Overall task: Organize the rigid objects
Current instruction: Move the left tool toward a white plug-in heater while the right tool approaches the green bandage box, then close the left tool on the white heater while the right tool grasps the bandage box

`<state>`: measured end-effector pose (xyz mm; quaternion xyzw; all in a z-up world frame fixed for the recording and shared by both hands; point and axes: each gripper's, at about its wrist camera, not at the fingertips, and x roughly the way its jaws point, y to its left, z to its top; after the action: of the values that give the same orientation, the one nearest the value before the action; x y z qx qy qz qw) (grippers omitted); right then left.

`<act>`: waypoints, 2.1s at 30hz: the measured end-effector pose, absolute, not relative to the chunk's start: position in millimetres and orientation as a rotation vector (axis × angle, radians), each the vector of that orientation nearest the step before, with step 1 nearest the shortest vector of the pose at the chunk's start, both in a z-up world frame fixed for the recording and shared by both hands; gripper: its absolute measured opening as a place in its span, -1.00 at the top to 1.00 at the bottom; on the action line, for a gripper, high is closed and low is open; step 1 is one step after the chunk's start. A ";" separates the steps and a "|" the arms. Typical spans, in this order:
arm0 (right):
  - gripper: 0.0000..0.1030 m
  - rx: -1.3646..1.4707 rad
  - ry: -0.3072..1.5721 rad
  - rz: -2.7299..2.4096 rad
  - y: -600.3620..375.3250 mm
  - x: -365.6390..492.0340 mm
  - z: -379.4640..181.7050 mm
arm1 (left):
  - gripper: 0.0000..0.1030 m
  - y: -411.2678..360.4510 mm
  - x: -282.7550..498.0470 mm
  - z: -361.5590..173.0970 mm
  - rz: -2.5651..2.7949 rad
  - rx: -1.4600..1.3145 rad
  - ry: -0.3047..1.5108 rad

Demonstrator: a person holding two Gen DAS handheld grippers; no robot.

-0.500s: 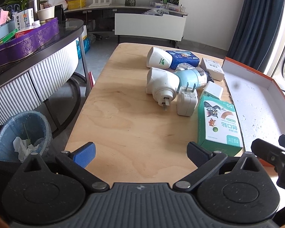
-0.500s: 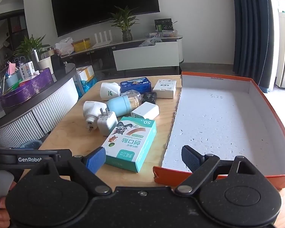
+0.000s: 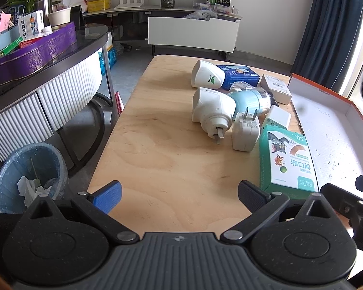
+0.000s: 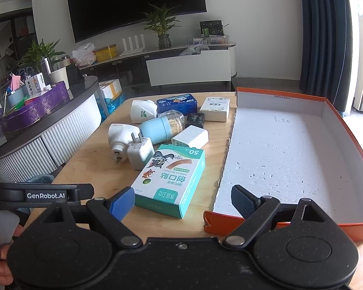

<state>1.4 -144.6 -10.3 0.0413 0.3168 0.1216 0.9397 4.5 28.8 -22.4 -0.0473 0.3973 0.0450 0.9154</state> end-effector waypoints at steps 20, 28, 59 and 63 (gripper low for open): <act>-0.98 0.102 0.678 0.253 -125.0 24.2 -23.0 | -1.00 41.6 19.0 -25.1 0.102 -0.106 0.821; -0.98 0.141 0.710 0.247 -119.5 35.4 -27.5 | -1.00 44.9 26.1 -25.2 0.102 -0.101 0.824; -0.98 0.155 0.719 0.228 -104.9 64.2 -28.5 | -1.00 36.2 129.0 -44.4 -0.068 -0.044 0.805; -0.98 0.158 0.734 0.225 -100.9 69.3 -32.7 | -0.86 40.9 131.7 -51.2 -0.084 -0.058 0.795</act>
<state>69.3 -100.9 -32.7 0.0772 0.3578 0.1094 0.9241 131.7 40.9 -51.2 -0.0284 0.3870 -0.0410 0.9207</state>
